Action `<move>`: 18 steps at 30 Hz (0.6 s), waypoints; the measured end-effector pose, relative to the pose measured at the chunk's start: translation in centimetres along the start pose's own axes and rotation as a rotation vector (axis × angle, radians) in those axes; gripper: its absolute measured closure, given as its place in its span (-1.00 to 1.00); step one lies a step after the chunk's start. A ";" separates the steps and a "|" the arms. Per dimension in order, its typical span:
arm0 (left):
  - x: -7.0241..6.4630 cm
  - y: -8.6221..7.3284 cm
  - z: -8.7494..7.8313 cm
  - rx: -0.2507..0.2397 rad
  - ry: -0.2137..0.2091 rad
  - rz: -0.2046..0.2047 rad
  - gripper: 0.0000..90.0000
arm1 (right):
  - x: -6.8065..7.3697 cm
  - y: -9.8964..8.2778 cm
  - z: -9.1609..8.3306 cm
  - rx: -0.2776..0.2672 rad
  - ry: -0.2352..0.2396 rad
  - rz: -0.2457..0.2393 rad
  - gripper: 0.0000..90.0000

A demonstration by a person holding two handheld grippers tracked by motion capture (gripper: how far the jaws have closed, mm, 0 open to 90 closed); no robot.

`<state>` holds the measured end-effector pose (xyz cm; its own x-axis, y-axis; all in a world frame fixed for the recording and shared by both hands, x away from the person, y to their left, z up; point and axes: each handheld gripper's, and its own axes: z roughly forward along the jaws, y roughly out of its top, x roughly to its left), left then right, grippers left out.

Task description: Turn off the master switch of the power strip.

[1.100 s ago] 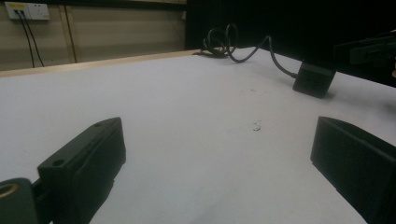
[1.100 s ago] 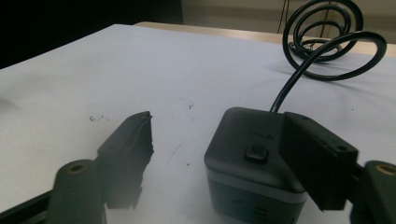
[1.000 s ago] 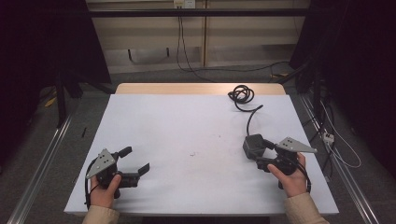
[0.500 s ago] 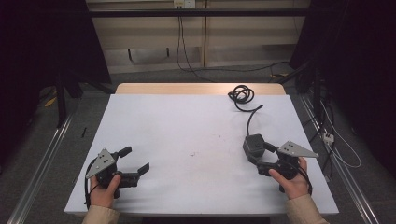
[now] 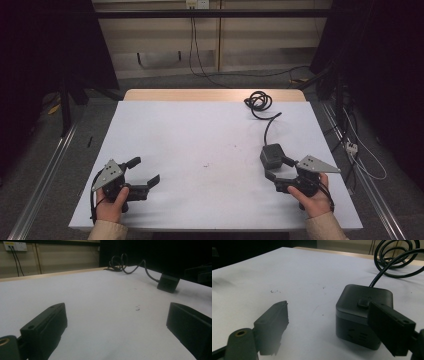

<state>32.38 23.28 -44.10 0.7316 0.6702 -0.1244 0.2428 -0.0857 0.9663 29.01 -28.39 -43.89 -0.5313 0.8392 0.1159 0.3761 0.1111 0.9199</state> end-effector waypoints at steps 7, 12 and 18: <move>0.1 0.0 0.0 0.001 -0.003 0.003 -0.93 | 0.0 -0.2 -0.2 -0.004 -0.005 0.004 -0.66; 0.0 0.0 0.1 0.000 -0.004 -0.002 -0.93 | 0.0 -0.4 -0.5 0.002 -0.003 -0.003 -0.68; 0.0 0.0 0.1 0.000 -0.003 -0.003 -0.93 | 0.1 -0.7 -0.6 0.010 0.001 -0.010 -0.69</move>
<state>32.45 23.20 -44.17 0.7324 0.6687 -0.1281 0.2454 -0.0838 0.9658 28.25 -28.71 -44.35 -0.5363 0.8372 0.1070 0.3778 0.1248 0.9174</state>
